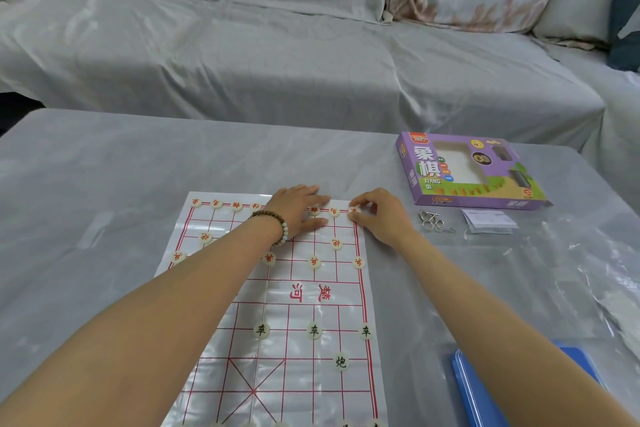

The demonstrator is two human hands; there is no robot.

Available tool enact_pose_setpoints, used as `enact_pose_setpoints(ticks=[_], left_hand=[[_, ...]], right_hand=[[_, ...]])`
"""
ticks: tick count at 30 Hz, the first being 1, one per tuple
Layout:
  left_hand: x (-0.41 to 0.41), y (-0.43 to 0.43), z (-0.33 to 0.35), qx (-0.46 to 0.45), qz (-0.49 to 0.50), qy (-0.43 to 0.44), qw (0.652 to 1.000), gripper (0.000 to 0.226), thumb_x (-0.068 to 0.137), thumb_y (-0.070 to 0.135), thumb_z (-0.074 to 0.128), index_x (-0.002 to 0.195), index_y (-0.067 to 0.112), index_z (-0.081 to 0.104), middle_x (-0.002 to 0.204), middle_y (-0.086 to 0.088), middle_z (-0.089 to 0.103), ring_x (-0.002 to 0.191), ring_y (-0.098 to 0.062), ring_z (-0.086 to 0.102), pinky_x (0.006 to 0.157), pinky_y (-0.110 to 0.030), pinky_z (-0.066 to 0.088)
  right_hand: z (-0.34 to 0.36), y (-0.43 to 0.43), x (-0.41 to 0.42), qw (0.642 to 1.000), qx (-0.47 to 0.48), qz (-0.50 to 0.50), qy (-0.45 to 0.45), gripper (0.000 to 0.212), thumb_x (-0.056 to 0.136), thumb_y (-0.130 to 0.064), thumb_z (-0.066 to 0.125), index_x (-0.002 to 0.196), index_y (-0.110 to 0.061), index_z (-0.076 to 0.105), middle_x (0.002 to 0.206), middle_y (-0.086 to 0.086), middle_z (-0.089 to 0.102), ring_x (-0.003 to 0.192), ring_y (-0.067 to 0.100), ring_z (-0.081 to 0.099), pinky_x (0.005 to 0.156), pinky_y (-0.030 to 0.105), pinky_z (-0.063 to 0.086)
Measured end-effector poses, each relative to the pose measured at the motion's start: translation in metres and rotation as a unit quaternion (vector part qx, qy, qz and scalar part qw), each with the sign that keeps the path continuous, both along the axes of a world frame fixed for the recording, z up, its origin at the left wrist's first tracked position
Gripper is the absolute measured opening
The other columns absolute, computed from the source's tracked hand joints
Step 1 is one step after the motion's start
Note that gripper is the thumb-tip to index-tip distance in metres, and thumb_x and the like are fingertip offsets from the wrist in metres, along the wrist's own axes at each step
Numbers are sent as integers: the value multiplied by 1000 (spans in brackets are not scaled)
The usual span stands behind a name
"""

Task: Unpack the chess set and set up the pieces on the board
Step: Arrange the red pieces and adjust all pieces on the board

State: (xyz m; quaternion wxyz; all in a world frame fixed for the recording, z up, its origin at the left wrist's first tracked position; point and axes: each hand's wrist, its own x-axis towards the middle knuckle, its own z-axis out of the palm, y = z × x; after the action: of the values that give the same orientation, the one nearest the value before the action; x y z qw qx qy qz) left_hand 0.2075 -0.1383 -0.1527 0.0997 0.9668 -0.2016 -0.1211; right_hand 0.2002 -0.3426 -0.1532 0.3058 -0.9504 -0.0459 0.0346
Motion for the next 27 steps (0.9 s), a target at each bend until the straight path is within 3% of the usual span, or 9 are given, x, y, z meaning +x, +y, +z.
enact_pose_setpoints(ticks=[4, 8, 11, 14, 17, 20, 27], left_hand=[[-14, 8, 16, -45, 39, -9, 998, 56, 93, 50, 39, 144, 27, 28, 154, 3, 20, 140, -17, 20, 115, -36, 16], [-59, 33, 32, -82, 60, -43, 994, 59, 94, 52, 31, 144, 22, 28, 153, 3, 23, 140, -15, 20, 113, -32, 16], [-107, 57, 35, -84, 75, -41, 993, 93, 75, 79, 2, 145, 22, 26, 153, 4, 21, 142, -15, 15, 115, -32, 11], [-146, 76, 30, -62, 101, -32, 992, 117, 55, 84, -21, 146, 23, 22, 155, 5, 16, 143, -14, 9, 115, -32, 1], [-176, 88, 23, -18, 99, -33, 994, 121, 50, 78, -35, 147, 25, 14, 156, 8, 8, 144, -11, 2, 112, -27, -8], [-192, 91, 17, 12, 89, -19, 996, 127, 44, 72, -44, 148, 25, 12, 156, 9, 7, 143, -10, 1, 114, -29, -7], [-194, 86, 12, 43, 86, -3, 995, 131, 37, 68, -50, 149, 27, 4, 156, 8, 0, 144, -12, -2, 114, -36, -8]], right_hand=[[7, 3, -17, 999, 20, -29, -21, 31, 84, -34, 66, 113, -25, 60, 110, -6, 53, 90, 7, 49, 75, 18, 36], [19, 15, -62, 996, 52, -24, -72, 28, 88, -36, 62, 114, -27, 59, 109, -16, 48, 100, 2, 50, 84, 16, 37], [19, 28, -102, 994, 36, 34, -98, 30, 90, -35, 59, 119, -25, 59, 122, -10, 53, 115, 6, 49, 100, 21, 35], [17, 45, -136, 993, -5, 84, -77, 38, 93, -40, 50, 130, -28, 52, 138, -9, 48, 129, 10, 40, 112, 31, 28], [18, 67, -161, 986, -61, 153, -35, 51, 95, -52, 33, 141, -31, 37, 150, -13, 32, 138, 6, 25, 117, 27, 10], [14, 83, -174, 970, -130, 202, -15, 83, 79, -67, -3, 147, -28, 22, 156, -13, 16, 143, 4, 11, 113, 23, -9], [1, 92, -179, 952, -218, 213, 4, 114, 56, -72, -34, 150, -25, 8, 158, -9, 3, 145, 7, -1, 111, 32, -16]])
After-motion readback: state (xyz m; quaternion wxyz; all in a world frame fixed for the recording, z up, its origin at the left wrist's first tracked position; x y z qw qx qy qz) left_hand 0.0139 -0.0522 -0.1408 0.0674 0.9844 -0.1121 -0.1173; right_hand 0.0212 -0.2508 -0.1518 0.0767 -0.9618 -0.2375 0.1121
